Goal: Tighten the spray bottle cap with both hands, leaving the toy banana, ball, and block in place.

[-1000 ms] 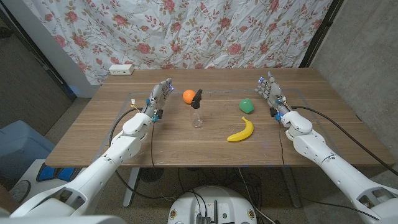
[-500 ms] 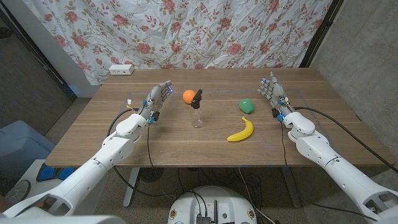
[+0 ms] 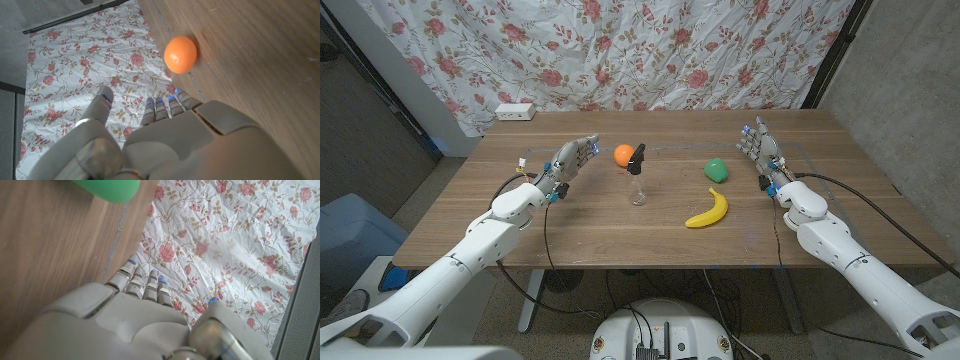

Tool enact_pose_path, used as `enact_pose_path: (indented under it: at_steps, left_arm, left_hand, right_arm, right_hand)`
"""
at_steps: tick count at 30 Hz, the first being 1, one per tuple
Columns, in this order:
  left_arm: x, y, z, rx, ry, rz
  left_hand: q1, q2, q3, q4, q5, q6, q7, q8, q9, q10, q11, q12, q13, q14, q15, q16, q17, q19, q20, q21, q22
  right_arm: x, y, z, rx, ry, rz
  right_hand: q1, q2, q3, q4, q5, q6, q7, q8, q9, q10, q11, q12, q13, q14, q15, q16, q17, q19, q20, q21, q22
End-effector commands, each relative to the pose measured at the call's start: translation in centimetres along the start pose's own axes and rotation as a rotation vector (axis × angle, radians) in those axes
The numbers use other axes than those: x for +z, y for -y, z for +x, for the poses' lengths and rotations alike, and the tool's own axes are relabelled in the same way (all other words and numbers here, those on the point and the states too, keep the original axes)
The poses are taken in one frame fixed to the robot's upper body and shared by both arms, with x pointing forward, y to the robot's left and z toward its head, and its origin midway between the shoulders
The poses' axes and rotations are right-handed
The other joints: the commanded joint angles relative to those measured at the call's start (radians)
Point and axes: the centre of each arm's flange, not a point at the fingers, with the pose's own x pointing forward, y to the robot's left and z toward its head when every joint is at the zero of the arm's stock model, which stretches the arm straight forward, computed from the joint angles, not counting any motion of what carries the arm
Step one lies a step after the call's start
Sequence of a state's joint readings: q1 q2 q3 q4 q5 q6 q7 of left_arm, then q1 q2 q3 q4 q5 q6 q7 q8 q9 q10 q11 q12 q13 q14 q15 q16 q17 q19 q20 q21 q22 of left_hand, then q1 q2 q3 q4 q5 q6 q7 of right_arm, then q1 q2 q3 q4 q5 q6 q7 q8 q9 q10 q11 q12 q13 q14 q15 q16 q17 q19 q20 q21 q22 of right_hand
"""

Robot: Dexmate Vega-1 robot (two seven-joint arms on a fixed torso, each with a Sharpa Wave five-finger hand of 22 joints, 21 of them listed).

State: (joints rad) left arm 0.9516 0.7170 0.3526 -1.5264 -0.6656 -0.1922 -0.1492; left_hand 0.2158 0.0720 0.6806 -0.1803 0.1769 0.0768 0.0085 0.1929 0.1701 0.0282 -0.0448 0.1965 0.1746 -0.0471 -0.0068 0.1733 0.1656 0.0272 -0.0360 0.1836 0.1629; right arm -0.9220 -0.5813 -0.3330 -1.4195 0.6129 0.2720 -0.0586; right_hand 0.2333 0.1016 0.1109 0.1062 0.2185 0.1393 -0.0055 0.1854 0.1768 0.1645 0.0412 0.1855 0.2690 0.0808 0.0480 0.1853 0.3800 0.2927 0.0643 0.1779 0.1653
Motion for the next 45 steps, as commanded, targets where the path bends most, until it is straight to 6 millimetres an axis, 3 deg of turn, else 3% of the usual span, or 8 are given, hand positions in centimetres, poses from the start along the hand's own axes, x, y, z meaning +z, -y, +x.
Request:
enact_pose_path:
  at_steps: [1,8,11,20,25,30,45]
  left_arm:
    - [-0.1,-0.3,-1.7,-0.03,0.026,-0.018]
    - [-0.1,-0.5,-2.8,-0.033,0.033,-0.001]
    - [0.1,-0.6,-3.1,-0.049,0.03,0.016]
    - [0.2,-0.5,-3.5,-0.107,0.019,0.049]
    - [0.0,-0.1,-3.5,-0.145,-0.002,0.068]
    - [0.2,0.5,-3.4,-0.195,-0.032,0.118]
    - [0.7,1.3,-3.2,-0.3,-0.094,0.275]
  left_hand:
    - [0.036,-0.003,0.009,-0.011,0.005,0.021,-0.008,0.012,0.005,0.015,-0.008,0.004,0.003,0.008,-0.008,0.005,0.001,0.007,-0.014,0.001,0.002]
    - [0.069,-0.015,0.017,-0.014,0.011,0.047,-0.014,0.02,0.005,0.039,-0.025,0.01,0.004,0.029,-0.015,0.01,0.001,0.009,-0.011,0.0,0.001]
    - [0.094,-0.028,0.024,-0.016,0.015,0.067,-0.031,0.026,0.005,0.048,-0.039,0.009,0.004,0.039,-0.028,0.01,0.001,0.017,-0.03,0.001,0.001]
    - [0.127,-0.045,0.032,-0.016,0.015,0.073,-0.047,0.027,0.006,0.055,-0.059,0.005,0.004,0.049,-0.039,0.009,0.002,0.028,-0.044,0.001,0.001]
    - [0.179,-0.072,0.047,-0.015,0.008,0.035,-0.069,0.012,0.007,0.02,-0.052,-0.011,0.005,0.009,-0.036,-0.003,0.003,0.008,-0.052,-0.007,0.001]
    - [0.237,-0.105,0.058,-0.014,0.003,-0.002,-0.066,0.004,0.007,-0.031,-0.047,-0.018,0.006,-0.045,-0.029,-0.006,0.004,-0.035,-0.058,-0.012,0.002]
    - [0.282,-0.131,0.064,-0.012,0.002,-0.059,-0.069,-0.006,0.007,-0.081,-0.054,-0.021,0.006,-0.09,-0.023,-0.005,0.004,-0.055,-0.056,-0.009,0.002]
  right_arm:
    - [0.1,0.0,0.0,-0.001,0.004,-0.007]
    - [0.3,0.0,0.4,0.011,0.009,-0.015]
    - [0.3,-0.1,0.5,0.014,0.01,-0.018]
    - [0.4,0.0,-0.2,0.011,0.011,-0.026]
    - [0.4,0.1,-0.8,0.006,0.016,-0.027]
    - [0.4,0.3,-1.2,0.011,0.012,-0.031]
    - [0.4,0.2,-1.9,0.029,0.004,-0.04]
  right_hand:
    - [0.006,0.007,0.006,-0.005,0.005,0.007,0.001,0.006,0.003,0.01,0.001,0.006,0.0,0.003,-0.002,0.007,-0.002,-0.001,-0.008,0.006,0.003]
    - [0.005,0.009,0.008,-0.006,0.006,0.009,0.001,0.006,0.003,0.011,-0.001,0.006,-0.005,0.005,-0.001,0.008,-0.007,-0.001,-0.009,0.007,0.003]
    - [0.005,0.01,0.008,-0.007,0.006,0.009,0.001,0.006,0.003,0.011,-0.001,0.007,-0.006,0.005,-0.001,0.008,-0.008,-0.001,-0.009,0.007,0.003]
    - [0.002,0.011,0.009,-0.007,0.006,0.01,0.001,0.006,0.003,0.01,0.001,0.006,-0.011,0.007,-0.001,0.009,-0.012,0.0,-0.01,0.007,0.003]
    - [0.001,0.012,0.01,-0.007,0.007,0.01,0.001,0.006,0.003,0.01,0.001,0.007,-0.014,0.008,-0.001,0.01,-0.015,0.0,-0.01,0.008,0.003]
    - [0.0,0.013,0.01,-0.007,0.007,0.009,0.0,0.005,0.003,0.011,0.001,0.007,-0.016,0.008,-0.001,0.01,-0.017,0.0,-0.012,0.008,0.003]
    - [-0.003,0.014,0.013,-0.009,0.007,0.005,0.0,0.003,0.003,0.011,0.001,0.007,-0.023,0.009,-0.002,0.011,-0.024,-0.001,-0.012,0.008,0.002]
